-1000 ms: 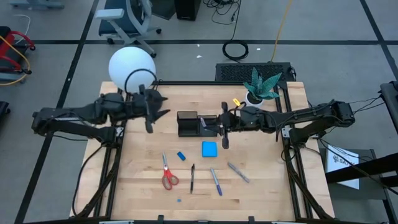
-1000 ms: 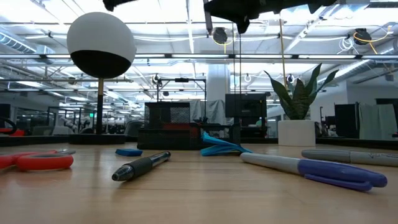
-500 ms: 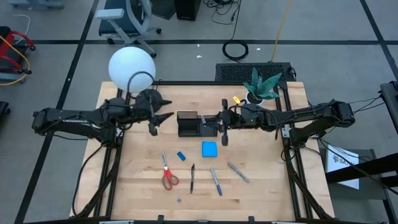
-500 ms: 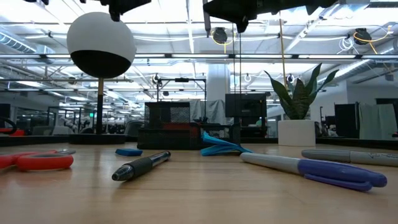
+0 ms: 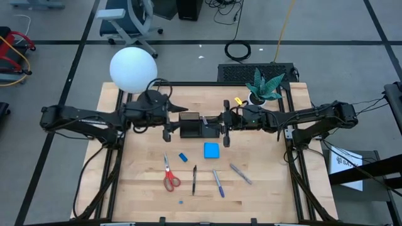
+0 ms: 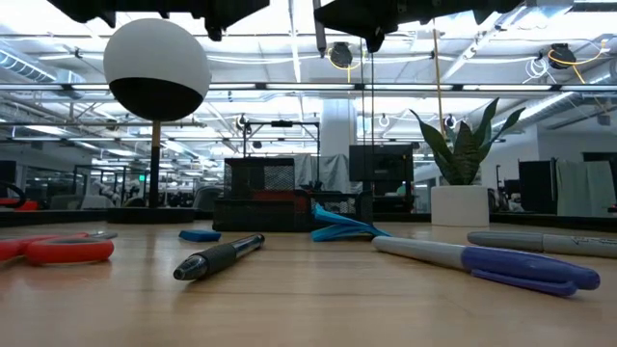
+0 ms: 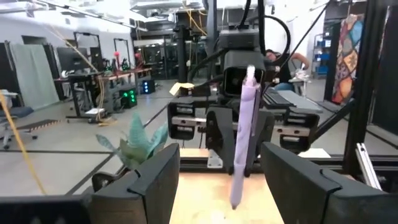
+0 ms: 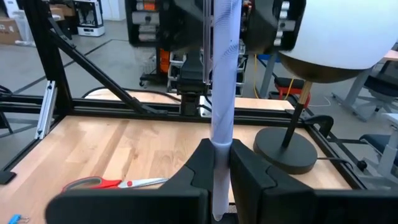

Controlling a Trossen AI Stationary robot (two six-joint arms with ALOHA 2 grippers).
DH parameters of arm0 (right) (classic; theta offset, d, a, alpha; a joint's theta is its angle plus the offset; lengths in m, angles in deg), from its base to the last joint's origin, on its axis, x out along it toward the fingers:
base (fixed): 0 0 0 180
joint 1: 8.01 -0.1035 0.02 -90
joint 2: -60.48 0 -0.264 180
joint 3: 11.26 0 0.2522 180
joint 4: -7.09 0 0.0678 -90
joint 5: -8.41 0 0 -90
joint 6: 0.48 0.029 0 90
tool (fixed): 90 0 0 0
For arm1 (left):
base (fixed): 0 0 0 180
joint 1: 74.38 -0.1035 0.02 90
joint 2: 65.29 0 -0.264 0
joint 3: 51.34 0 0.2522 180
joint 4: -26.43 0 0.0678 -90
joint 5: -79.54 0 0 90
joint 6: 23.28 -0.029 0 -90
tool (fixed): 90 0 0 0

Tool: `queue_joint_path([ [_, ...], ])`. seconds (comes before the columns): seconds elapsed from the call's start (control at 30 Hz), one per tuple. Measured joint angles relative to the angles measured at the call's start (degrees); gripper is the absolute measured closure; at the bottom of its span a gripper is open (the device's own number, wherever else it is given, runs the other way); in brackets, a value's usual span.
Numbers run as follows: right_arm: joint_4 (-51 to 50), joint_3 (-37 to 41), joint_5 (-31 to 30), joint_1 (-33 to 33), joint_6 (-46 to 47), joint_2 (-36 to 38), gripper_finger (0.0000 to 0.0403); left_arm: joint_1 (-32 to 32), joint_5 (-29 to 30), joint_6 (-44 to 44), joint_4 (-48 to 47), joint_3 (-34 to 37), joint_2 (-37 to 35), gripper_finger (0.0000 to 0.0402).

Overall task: Pick and place office supplies into organizer
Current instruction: Put the white pen into the black mesh organizer

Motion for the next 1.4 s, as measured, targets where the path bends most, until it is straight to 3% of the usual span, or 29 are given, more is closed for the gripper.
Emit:
queue_joint_path([
  [0.3,0.0,0.0,0.01,0.0,-0.01,0.0,0.038,0.02,-5.32,1.82,9.64,-0.09,5.03,0.0167],
  [0.8,0.48,0.0,0.02,0.0,-0.13,-0.35,0.038,0.0,-5.51,1.09,9.26,-5.67,12.55,0.0167],
  [1.4,5.36,0.0,2.86,0.81,-0.01,-3.72,0.038,0.03,-5.76,0.9,10.58,-7.6,15.25,0.0167],
])
